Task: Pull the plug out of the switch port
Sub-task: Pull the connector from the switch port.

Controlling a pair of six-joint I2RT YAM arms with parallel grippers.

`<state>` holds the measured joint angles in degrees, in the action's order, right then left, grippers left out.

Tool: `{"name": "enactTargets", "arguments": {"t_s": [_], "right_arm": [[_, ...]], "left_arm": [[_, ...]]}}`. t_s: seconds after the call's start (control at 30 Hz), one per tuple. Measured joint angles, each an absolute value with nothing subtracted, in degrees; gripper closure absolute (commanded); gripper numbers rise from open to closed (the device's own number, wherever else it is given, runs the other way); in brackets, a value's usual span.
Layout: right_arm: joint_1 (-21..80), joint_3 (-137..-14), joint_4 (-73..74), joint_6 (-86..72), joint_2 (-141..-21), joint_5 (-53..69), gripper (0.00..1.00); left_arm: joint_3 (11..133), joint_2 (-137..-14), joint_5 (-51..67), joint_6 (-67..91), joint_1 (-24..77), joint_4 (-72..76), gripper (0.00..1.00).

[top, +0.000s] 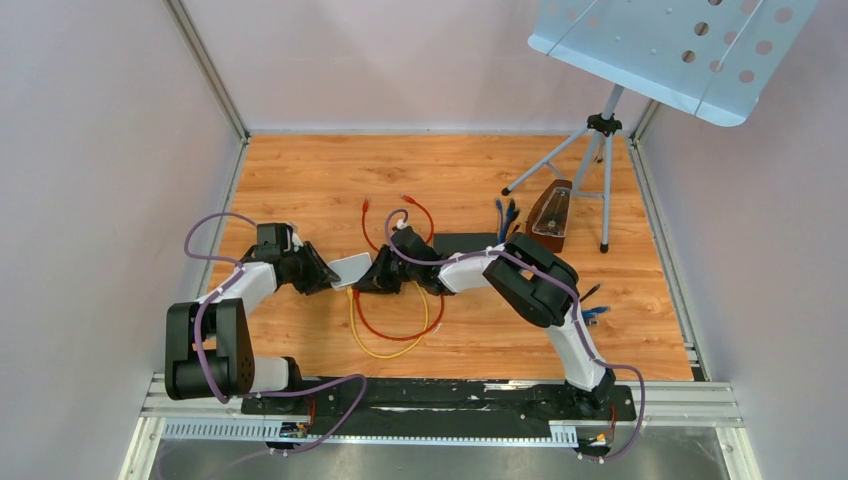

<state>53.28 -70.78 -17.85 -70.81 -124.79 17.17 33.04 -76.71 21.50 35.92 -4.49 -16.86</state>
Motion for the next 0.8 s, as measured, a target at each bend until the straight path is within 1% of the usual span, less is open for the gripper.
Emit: {"name": "enactTargets", "arguments": {"t_s": [0.1,0.2,0.3,0.47,0.57,0.73,0.77,0.8], "right_arm": [[53.1,-69.5,-20.2,-70.8,-124.8,17.7,1.0],[53.0,-66.3,-25.6,-71.7,-124.7,18.4,1.0],[52.9,-65.5,-27.3,-71.9,-124.7,18.6,0.99],[52.8,-65.7,-26.8,-72.1,-124.7,18.6,0.82],[52.2,-65.7,-26.2,-73.0,-124.7,18.8,0.77],[51.8,-65.7,-25.8,-74.9,-125.1,19.6,0.73],[51.8,-65.8,-25.8,-75.2,-125.2,19.7,0.69],[51.8,-65.8,-25.8,-75.7,-125.2,19.8,0.67]], "left_arm": [[33.0,-76.7,21.6,35.9,-4.5,-17.0,0.62],[33.0,-76.7,22.1,36.1,-4.4,-17.4,0.63],[33.0,-76.7,22.3,36.1,-4.4,-17.6,0.64],[33.0,-76.5,22.3,36.1,-4.4,-17.8,0.66],[33.0,-76.5,22.5,36.1,-4.4,-17.8,0.66],[32.9,-76.5,22.8,36.1,-4.4,-17.6,0.68],[32.9,-76.5,22.9,36.1,-4.4,-17.5,0.68],[32.9,-76.5,22.9,36.1,-4.4,-17.5,0.69]]}}
